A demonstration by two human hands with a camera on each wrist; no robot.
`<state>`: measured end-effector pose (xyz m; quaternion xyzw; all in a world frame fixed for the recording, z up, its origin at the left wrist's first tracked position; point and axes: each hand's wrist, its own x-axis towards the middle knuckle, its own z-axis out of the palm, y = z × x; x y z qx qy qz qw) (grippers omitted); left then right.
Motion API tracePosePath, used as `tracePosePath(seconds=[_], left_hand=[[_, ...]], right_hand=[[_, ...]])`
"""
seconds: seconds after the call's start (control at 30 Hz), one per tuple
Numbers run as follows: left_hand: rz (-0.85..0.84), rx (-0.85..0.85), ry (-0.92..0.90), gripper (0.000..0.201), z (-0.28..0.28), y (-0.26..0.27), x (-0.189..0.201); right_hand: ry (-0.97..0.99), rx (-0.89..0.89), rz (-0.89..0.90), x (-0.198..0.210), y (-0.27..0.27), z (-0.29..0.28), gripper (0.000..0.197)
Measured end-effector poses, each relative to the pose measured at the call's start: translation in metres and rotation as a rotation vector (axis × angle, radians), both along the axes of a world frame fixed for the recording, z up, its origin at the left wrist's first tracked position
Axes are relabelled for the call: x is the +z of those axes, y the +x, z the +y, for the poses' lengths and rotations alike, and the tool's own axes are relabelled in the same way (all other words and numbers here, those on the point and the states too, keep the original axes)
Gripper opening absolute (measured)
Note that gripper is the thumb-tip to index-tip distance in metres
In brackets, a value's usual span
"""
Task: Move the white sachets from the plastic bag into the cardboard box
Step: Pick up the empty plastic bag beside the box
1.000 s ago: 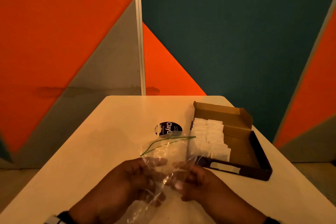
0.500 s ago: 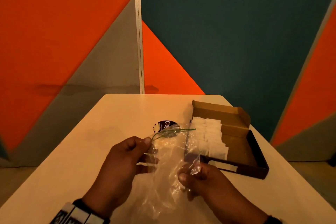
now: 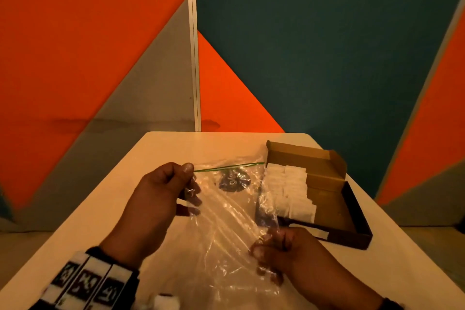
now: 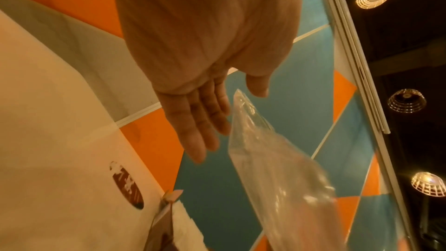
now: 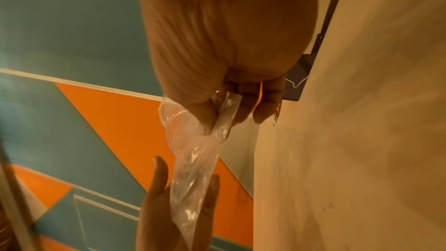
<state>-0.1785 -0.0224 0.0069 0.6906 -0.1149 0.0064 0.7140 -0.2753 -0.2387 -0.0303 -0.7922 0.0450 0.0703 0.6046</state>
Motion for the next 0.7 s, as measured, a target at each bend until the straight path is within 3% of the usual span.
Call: tracePosePath(seconds=[0.13,0.2,0.33,0.7], left_hand=[[0.197,-0.199,-0.001,0.047,-0.005,-0.021,-0.014],[0.238,-0.261,0.076,0.039,-0.008,-0.03,-0.022],[0.229,-0.164,0.054,0.011,-0.013,-0.033,-0.032],[0.205,-0.127,0.005,0.02,-0.015,-0.032,-0.033]], right_hand=[[0.039,-0.145,-0.049,-0.003,0.003,0.002,0.012],[0.054,-0.201,-0.056,-0.005,0.004,0.001,0.012],[0.042,-0.191,-0.045,-0.006,0.002,0.002,0.011],[0.265,-0.224,-0.075,-0.009,-0.003,0.002,0.012]])
